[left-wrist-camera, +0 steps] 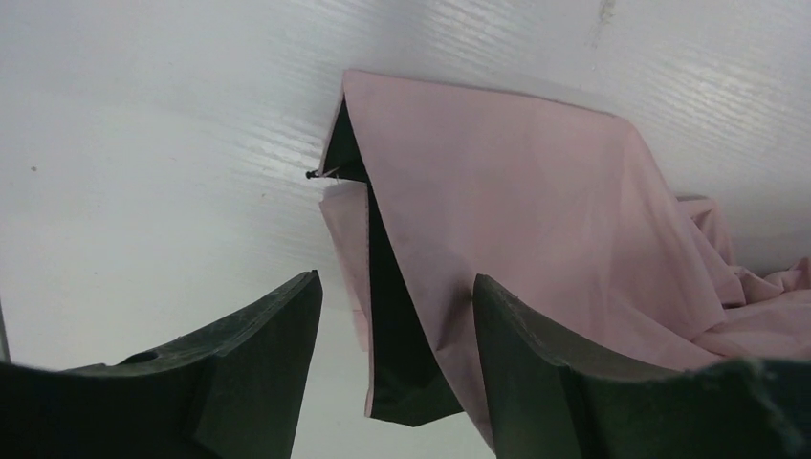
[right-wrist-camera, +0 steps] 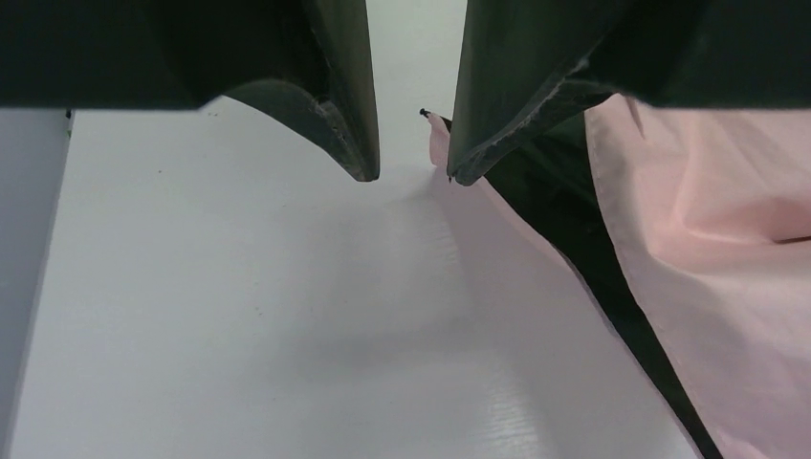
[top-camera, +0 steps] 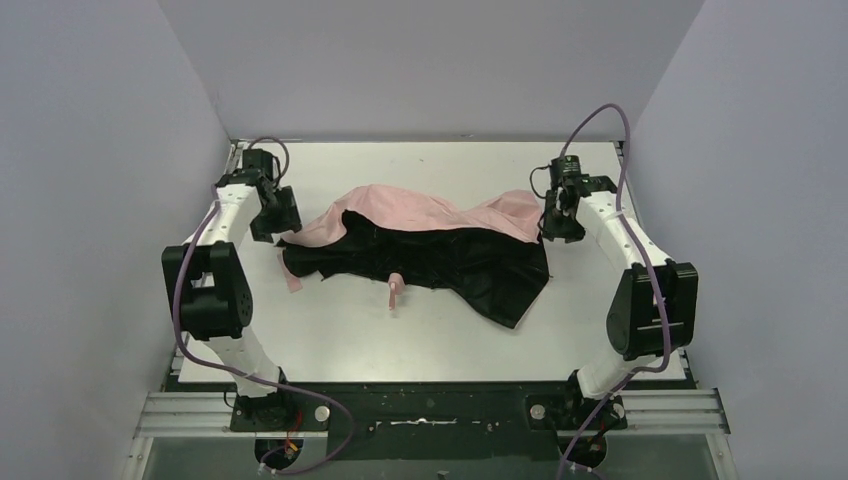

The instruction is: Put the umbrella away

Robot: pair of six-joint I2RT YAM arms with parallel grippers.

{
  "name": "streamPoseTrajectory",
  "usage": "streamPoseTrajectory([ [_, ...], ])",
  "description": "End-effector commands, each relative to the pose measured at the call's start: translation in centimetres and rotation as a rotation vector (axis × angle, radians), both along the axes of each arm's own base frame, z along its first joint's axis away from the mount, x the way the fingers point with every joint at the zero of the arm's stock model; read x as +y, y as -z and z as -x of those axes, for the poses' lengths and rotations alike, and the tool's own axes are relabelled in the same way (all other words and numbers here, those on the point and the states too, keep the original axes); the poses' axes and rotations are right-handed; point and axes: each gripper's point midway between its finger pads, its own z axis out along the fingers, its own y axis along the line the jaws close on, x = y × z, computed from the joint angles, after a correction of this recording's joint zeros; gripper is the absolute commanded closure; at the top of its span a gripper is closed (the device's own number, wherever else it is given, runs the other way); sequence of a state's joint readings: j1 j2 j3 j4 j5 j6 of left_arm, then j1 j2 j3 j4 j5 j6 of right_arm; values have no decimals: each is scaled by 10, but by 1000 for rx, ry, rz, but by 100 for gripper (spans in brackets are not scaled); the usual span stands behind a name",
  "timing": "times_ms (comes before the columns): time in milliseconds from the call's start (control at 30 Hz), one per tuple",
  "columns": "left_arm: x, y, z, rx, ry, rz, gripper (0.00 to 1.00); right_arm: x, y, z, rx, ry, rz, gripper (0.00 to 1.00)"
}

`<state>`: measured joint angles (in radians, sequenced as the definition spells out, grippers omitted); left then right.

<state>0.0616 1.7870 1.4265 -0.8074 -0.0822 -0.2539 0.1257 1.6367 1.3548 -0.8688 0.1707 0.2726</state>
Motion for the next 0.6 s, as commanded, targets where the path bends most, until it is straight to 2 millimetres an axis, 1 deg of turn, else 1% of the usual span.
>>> streamPoseTrajectory([
  [0, -26, 1, -12, -50, 69, 35, 44, 18, 11, 1, 6, -39, -75, 66],
  [133, -72, 2, -7, -25, 193, 36, 44, 43, 25, 12, 41, -89, -139, 68],
  [233, -95, 6, 1, -23, 232, 72, 45, 63, 31, 21, 50, -126, -161, 68],
  [267, -102, 7, 4, -23, 244, 93, 46, 74, 32, 26, 54, -151, -187, 68],
  [433, -141, 13, 23, -35, 313, 160, 48, 111, 36, 45, 55, -211, -247, 68],
  [567, -182, 14, 36, -38, 389, 210, 49, 142, 38, 56, 53, -257, -288, 68],
])
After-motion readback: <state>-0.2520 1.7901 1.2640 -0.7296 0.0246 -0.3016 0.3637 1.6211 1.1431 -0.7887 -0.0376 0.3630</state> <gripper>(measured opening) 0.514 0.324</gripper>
